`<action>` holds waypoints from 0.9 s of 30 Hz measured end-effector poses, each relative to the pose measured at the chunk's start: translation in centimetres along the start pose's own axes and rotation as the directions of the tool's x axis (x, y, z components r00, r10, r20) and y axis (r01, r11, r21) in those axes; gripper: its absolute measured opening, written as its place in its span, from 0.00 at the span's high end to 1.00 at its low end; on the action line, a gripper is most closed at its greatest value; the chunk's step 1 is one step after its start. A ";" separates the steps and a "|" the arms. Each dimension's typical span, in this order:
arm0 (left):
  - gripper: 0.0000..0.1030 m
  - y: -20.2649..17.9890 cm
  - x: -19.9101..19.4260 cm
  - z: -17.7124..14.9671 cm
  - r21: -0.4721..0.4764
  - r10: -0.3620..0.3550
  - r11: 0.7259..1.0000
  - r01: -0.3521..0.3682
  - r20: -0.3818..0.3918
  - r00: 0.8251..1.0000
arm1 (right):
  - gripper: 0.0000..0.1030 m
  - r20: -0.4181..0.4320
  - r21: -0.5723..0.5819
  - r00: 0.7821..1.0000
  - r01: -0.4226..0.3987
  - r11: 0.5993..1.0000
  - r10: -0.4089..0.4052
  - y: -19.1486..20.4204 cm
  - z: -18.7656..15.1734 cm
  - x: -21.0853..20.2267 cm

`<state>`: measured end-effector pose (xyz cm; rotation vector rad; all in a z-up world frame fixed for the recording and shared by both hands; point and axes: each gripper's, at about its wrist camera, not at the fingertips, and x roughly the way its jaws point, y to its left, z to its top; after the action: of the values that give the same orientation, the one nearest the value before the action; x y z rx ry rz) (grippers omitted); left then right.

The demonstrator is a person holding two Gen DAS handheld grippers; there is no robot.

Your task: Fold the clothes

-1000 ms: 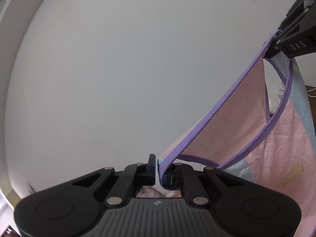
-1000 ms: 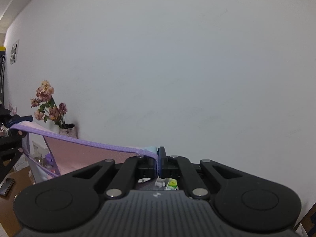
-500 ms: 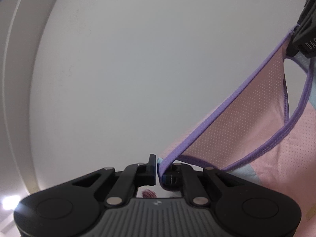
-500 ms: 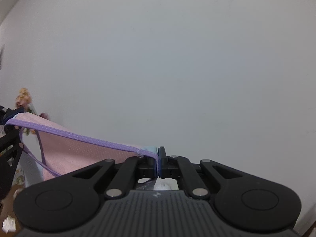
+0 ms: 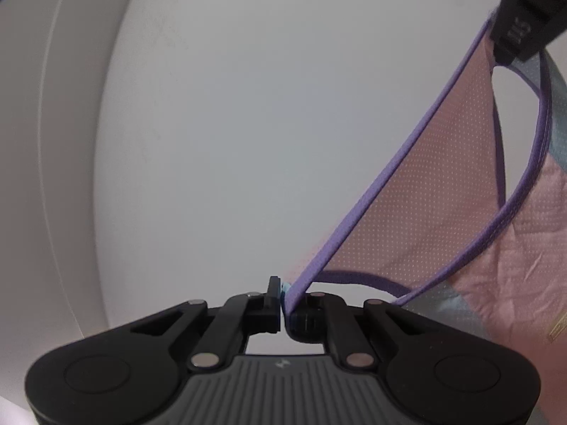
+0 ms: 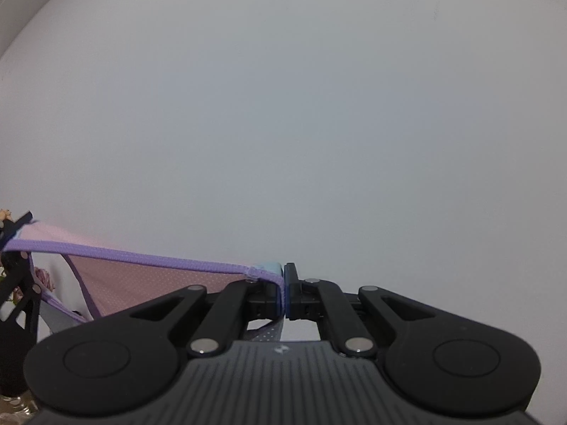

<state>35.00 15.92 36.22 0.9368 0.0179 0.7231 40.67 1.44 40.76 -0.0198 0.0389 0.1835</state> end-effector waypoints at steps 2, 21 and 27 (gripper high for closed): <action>0.96 -0.2 -1.7 -1.0 0.023 0.009 1.000 -0.010 0.029 1.000 | 0.99 -0.002 -0.012 1.000 -0.001 1.000 0.001 -0.2 -1.2 -0.5; 0.97 -12.2 -43.5 -24.2 0.143 -0.508 0.843 0.519 -0.103 0.855 | 0.98 -0.357 -0.181 0.913 -0.275 0.944 0.197 -5.5 -35.3 -24.9; 0.97 -21.0 -46.0 -24.7 0.121 -0.614 0.768 0.629 -0.141 0.776 | 0.98 -0.450 -0.171 0.875 -0.283 0.944 0.181 -9.3 -41.8 -33.7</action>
<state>3.61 -0.45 -7.57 0.9728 0.4626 0.1366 7.72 -14.76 0.51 -0.2926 0.4642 0.4252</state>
